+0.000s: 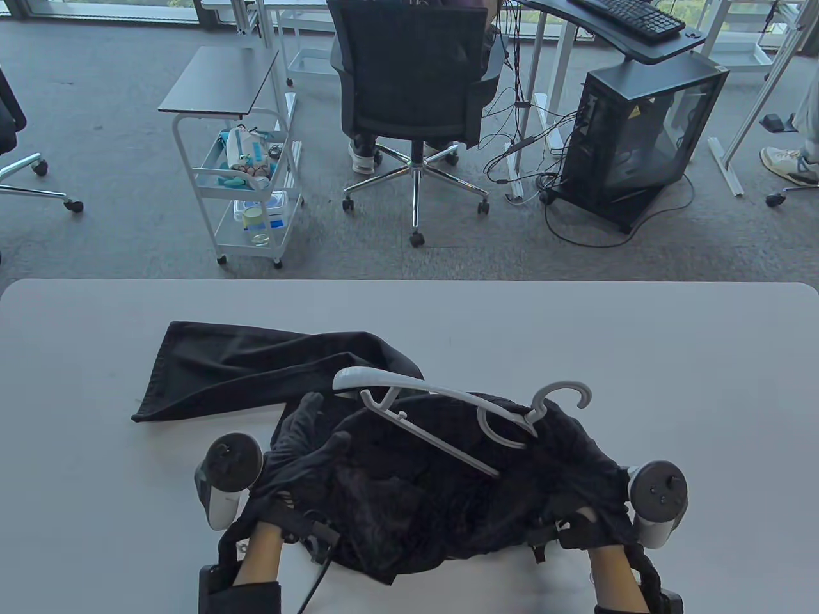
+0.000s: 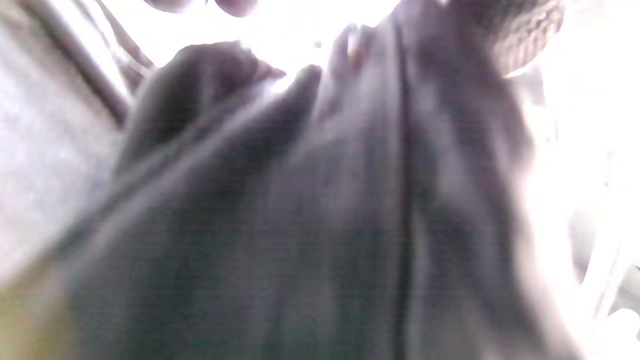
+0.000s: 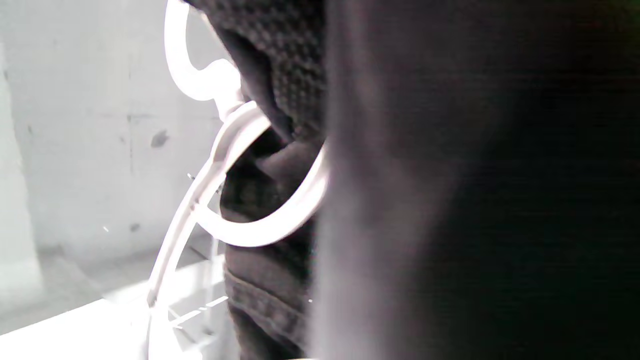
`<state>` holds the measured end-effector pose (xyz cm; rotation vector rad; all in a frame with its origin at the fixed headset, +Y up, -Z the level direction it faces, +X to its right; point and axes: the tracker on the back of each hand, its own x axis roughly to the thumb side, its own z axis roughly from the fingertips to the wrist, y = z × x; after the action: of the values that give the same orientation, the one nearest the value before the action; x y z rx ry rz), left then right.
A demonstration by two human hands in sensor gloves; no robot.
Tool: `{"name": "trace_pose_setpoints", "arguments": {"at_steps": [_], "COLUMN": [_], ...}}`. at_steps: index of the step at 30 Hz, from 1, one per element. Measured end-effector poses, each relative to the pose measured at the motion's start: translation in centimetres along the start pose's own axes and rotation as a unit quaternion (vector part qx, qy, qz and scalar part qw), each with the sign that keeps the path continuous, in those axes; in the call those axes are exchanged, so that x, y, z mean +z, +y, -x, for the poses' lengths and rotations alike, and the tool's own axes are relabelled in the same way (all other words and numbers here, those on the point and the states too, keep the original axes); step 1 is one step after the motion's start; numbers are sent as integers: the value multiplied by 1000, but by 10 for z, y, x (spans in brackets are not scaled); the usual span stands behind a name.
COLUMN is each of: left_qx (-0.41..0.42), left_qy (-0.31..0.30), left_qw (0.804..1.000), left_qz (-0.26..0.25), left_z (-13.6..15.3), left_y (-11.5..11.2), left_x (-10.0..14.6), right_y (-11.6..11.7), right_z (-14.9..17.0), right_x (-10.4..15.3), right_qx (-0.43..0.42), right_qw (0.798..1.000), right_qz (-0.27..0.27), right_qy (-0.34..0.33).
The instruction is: Remove trousers from gray hanger
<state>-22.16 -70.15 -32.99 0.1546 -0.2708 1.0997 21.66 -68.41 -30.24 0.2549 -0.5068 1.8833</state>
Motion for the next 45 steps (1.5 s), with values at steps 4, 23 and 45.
{"name": "trace_pose_setpoints", "arguments": {"at_steps": [4, 23, 45], "left_qx": [-87, -397, -163], "left_qy": [-87, -262, -58], "left_qw": [986, 879, 979], "left_qz": [-109, -12, -111], "left_z": [-27, -92, -35], "left_y": [16, -62, 73], "left_x": [15, 23, 34], "right_y": [12, 61, 32], "right_z": [-15, -37, 20], "right_x": [3, 19, 0], "right_qx": [94, 154, 183], "right_qw": [995, 966, 977], "right_qz": [2, -119, -102], "right_qy": [-39, -172, 27]}}
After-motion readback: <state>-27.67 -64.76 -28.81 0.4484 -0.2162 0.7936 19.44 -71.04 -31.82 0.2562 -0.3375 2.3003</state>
